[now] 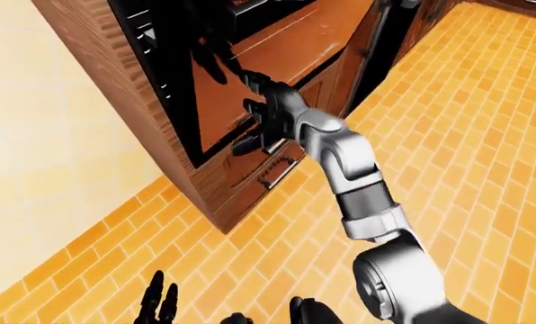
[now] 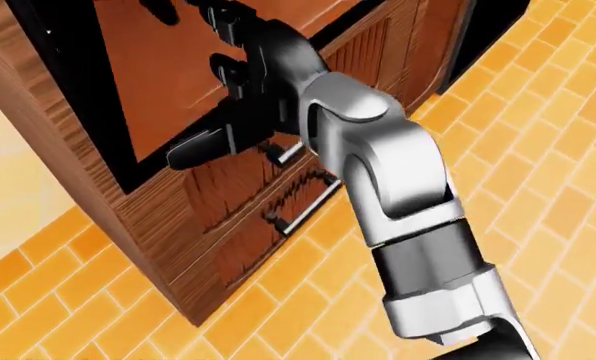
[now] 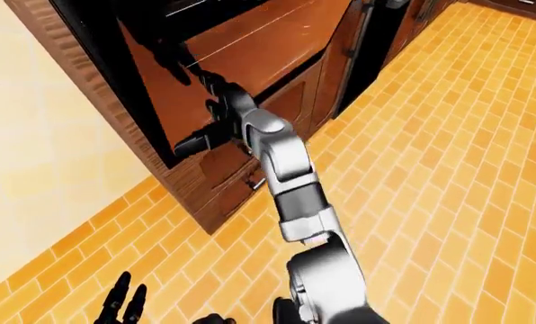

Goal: Close the oven door.

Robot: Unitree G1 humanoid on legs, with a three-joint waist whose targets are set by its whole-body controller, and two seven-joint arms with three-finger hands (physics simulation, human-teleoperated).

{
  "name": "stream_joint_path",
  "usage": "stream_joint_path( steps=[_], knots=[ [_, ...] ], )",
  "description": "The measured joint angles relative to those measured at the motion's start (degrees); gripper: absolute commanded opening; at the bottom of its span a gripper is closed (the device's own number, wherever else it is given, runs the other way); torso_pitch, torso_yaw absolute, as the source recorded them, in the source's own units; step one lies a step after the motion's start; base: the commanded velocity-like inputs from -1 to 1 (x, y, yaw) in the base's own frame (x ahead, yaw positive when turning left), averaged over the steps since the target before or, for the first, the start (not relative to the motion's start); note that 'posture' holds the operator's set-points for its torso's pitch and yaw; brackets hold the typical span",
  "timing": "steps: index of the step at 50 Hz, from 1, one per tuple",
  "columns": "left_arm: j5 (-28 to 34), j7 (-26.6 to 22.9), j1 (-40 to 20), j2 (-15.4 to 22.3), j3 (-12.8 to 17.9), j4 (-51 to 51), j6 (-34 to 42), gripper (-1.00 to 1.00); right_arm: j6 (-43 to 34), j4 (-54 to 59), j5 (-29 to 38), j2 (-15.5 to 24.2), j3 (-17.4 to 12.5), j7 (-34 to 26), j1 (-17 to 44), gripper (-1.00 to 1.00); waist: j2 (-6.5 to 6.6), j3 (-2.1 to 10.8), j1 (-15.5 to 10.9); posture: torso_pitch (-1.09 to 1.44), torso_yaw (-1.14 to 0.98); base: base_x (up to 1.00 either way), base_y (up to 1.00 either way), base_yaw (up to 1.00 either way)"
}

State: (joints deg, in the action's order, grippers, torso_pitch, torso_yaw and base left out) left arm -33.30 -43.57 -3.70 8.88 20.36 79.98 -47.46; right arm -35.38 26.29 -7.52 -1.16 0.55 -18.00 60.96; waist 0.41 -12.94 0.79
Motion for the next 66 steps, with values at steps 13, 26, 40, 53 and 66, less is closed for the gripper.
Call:
stream_joint_path(
  steps=[13, 26, 40, 53, 66],
  knots=[
    [-1.3, -1.0, 0.1, 0.1, 0.3, -0.1, -0.1, 1.0, 22.2, 42.5, 1.4, -5.1, -2.7, -0.4, 22.0, 1.0, 0.58, -0.68, 0.5, 0.32, 0.0, 0.0, 0.0, 0.0],
    [-2.2, -2.0, 0.0, 0.6, 0.9, 0.1, 0.5, 1.0, 25.6, 50.2, 4.3, -7.4, -5.9, 1.7, 27.5, 1.0, 0.62, -1.26, 0.0, 0.32, 0.0, 0.0, 0.0, 0.0],
    [-3.5, -2.8, 0.1, 0.6, 1.5, -0.1, 0.8, 1.0, 25.6, 52.2, 6.9, -9.9, -8.4, 4.5, 33.0, 1.0, 0.65, -1.26, -0.4, 0.32, 0.0, 0.0, 0.0, 0.0],
    [-5.4, -4.4, 0.0, 1.0, 2.2, 0.1, 1.5, 1.0, 23.9, 52.7, 10.7, -14.4, -8.9, 5.8, 34.0, 1.0, 0.74, -1.58, -0.8, 0.32, 0.0, 0.0, 0.0, 0.0],
    [-7.0, -5.2, 0.0, 1.3, 2.4, 0.0, 1.9, 1.0, 23.6, 52.7, 11.5, -16.6, -9.1, 5.8, 34.7, 1.0, 0.97, -1.57, -1.1, 0.32, 0.0, 0.0, 0.0, 0.0]
  ],
)
